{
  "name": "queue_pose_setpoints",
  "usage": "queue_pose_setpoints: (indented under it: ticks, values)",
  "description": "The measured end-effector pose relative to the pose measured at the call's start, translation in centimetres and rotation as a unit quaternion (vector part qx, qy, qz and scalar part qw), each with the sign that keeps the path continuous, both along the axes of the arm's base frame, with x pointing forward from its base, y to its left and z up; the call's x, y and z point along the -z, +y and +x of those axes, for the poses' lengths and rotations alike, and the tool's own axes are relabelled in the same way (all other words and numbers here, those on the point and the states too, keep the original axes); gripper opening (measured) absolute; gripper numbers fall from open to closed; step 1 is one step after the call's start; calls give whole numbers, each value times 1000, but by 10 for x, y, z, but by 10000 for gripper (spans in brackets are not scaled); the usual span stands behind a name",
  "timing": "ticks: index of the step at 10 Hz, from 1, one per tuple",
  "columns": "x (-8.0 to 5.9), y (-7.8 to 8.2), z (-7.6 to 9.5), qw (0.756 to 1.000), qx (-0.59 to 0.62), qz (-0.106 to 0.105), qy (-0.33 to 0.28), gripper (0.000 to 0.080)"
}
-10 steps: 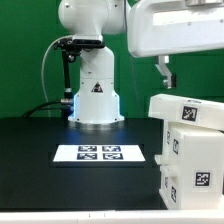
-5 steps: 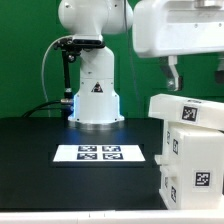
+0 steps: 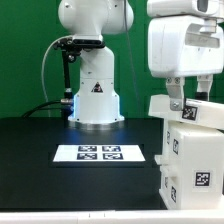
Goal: Assemble cabinet
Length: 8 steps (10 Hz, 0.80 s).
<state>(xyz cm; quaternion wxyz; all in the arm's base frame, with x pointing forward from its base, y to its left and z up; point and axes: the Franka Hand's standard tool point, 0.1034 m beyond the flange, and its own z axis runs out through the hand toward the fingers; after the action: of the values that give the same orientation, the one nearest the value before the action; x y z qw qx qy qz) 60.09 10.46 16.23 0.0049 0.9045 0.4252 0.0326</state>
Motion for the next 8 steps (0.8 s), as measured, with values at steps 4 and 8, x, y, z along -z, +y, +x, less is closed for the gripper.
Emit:
queue_pose_setpoints:
  ticks: [4, 8]
  values:
    - [1, -5, 1, 999, 43, 2, 1, 667]
    - [1, -5, 0, 977, 215, 14, 5, 550]
